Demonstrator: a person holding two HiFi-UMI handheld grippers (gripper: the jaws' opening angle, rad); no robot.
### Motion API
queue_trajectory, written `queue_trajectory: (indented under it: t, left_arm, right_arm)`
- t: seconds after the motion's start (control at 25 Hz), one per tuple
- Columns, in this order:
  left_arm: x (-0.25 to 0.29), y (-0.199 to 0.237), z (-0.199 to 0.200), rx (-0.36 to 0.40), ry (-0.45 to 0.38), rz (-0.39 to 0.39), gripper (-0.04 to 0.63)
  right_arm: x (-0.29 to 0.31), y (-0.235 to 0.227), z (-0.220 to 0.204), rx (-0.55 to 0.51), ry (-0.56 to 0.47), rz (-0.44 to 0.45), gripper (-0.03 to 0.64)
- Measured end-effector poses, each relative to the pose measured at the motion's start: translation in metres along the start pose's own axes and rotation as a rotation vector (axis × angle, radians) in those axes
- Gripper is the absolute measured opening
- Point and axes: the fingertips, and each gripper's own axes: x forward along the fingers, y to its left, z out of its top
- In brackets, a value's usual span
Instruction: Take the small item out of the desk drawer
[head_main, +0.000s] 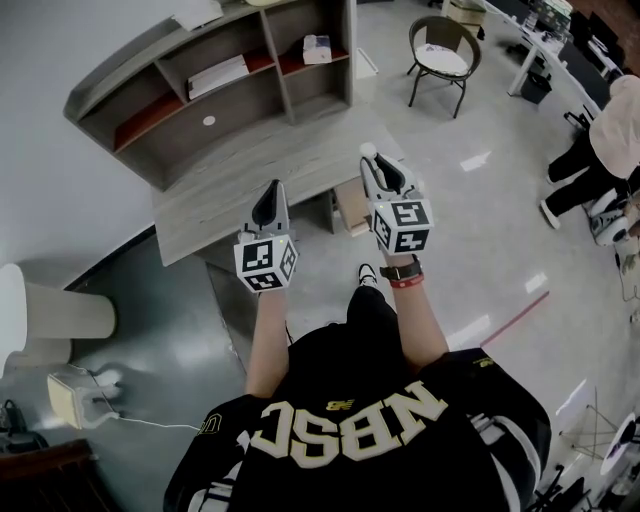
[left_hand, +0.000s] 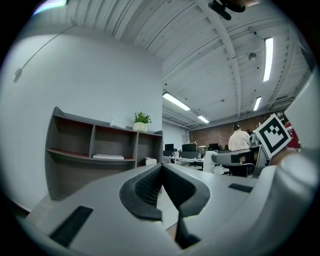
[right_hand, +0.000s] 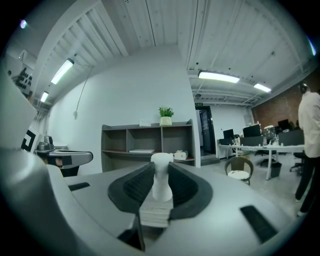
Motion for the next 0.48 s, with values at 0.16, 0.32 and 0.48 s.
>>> queue_trajectory:
  t: [0.16,0.32,0.48]
  left_arm:
    - [0.001,-0.002,-0.002,-0.012,-0.002,-0.004,0.014]
    - [0.005,-0.006,-0.009,-0.022,0.008,-0.014,0.014]
    - [0.014,-0.01,-0.021,-0.055,0.035,-0.036,0.015]
  right_arm:
    - [-0.003,-0.009,-0.004,0.006,0.016,-0.005,0.097]
    - [-0.002,-0.013,-0.009,0.005,0.033,0.011,0.097]
    - [0.004,-0.018,-0.016,-0.005,0.053,0.014,0.097]
